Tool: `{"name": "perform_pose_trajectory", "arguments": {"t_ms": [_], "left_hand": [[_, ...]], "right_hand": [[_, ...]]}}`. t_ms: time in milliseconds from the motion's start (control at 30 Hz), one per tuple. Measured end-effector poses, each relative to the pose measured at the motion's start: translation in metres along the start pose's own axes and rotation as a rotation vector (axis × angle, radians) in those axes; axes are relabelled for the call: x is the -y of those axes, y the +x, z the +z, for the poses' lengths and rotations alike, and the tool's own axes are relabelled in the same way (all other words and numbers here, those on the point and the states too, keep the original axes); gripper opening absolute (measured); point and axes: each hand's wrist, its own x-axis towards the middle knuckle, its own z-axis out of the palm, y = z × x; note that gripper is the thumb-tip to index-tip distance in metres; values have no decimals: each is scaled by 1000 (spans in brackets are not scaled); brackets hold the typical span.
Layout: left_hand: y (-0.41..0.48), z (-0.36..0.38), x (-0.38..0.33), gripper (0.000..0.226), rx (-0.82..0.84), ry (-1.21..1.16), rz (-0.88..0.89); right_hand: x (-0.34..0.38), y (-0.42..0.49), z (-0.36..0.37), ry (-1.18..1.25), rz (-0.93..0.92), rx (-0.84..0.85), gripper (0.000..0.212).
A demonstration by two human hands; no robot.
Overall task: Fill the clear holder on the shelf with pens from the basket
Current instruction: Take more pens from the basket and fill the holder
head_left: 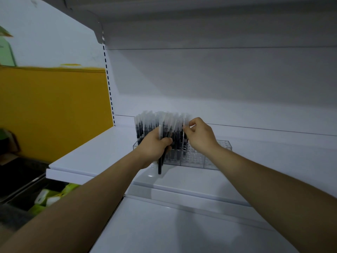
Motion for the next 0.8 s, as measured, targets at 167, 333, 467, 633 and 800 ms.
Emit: {"name": "perform_pose_trajectory", "arguments": {"t_ms": [167,333,467,633,800], "left_hand": [[0,4,-2,7,8,30,49],[-2,10,-9,11,40,19,88],[-4,13,-11,12,40,2,90],[0,8,-5,13,-66,28,28],[-3,3,-1,10,-78,-40,3]], "right_hand": [[18,-11,-14,108,-140,-104,20],[26,-21,-19,111,-148,65,36],[27,-22,-22,188,-86,52,26],[34,-14,-31,393,-20,-100,18],[27,-8,-37,350,-74,-172,6]]}}
